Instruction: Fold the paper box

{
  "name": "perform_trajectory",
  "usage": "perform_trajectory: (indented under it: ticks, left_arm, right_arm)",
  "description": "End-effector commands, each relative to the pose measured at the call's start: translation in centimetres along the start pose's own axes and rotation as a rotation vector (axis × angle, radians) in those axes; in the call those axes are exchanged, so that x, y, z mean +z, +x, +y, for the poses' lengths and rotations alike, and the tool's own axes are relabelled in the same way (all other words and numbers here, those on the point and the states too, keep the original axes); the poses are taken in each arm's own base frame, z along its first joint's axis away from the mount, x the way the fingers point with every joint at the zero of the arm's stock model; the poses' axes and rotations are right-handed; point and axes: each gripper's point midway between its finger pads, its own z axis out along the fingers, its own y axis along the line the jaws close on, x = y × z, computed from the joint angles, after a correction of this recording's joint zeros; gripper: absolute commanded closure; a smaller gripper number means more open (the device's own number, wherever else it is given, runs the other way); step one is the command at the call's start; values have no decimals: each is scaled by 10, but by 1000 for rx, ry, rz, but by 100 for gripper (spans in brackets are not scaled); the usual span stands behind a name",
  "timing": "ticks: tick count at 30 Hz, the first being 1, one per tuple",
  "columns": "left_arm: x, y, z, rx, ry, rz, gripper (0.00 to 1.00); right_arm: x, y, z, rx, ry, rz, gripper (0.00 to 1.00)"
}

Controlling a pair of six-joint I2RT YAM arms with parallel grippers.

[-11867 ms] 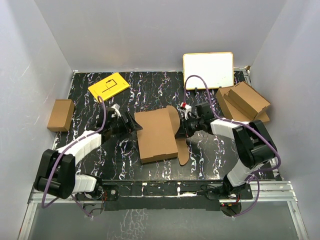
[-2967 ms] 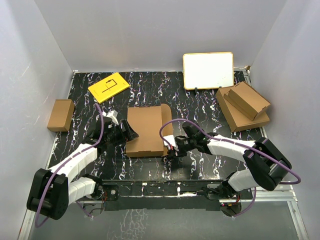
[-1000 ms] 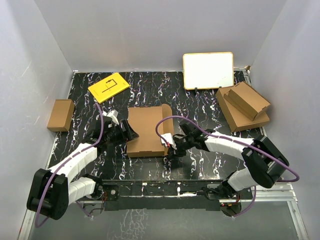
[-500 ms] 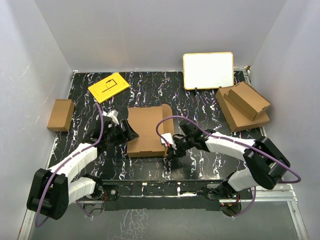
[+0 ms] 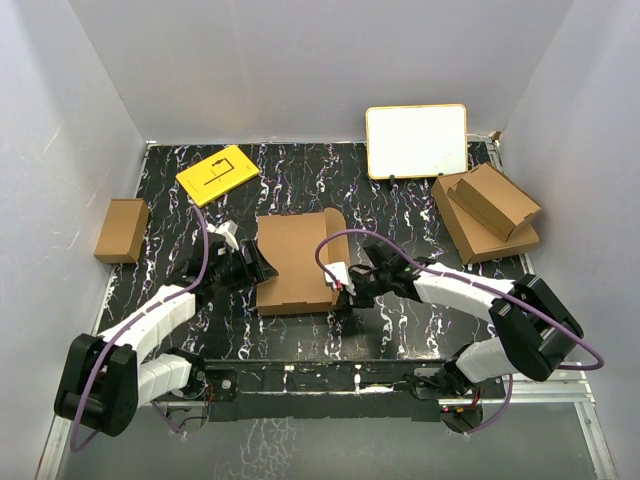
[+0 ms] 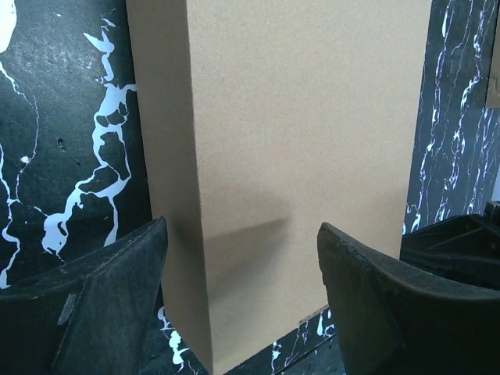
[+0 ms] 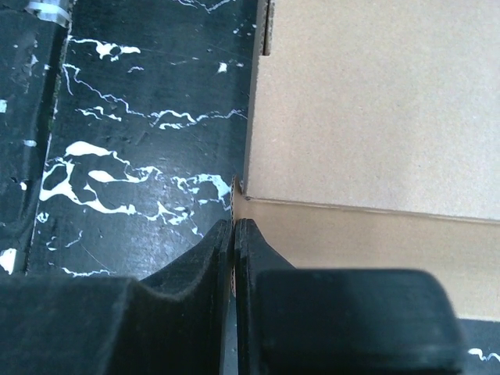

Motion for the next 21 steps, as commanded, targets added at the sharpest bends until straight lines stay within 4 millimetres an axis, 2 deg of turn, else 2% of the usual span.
perform_trajectory:
  ticks: [1,4,10,14,18,21]
  left_arm:
    - [-1,-11,-4,18,4,-22,27]
    - [1,-11,-2,17,-7,-14,30]
    - [3,-11,-2,9,-1,-4,31]
    - [0,-14,-12,11,35,-7,30]
    - [-6,-22,-28,22,98,-30,24]
    - [-5,-21,-26,32,91,-24,23]
  right_arm:
    - [-12,-14,-10,-42,28,-51,91]
    - [-11,-8,-8,-29,13,-45,91]
    - [-6,5,-3,35,-43,3,91]
    - [-4,9,-1,59,-66,17,91]
    - [-5,8,-1,50,-63,9,91]
    - [-7,8,-2,54,-65,3,90]
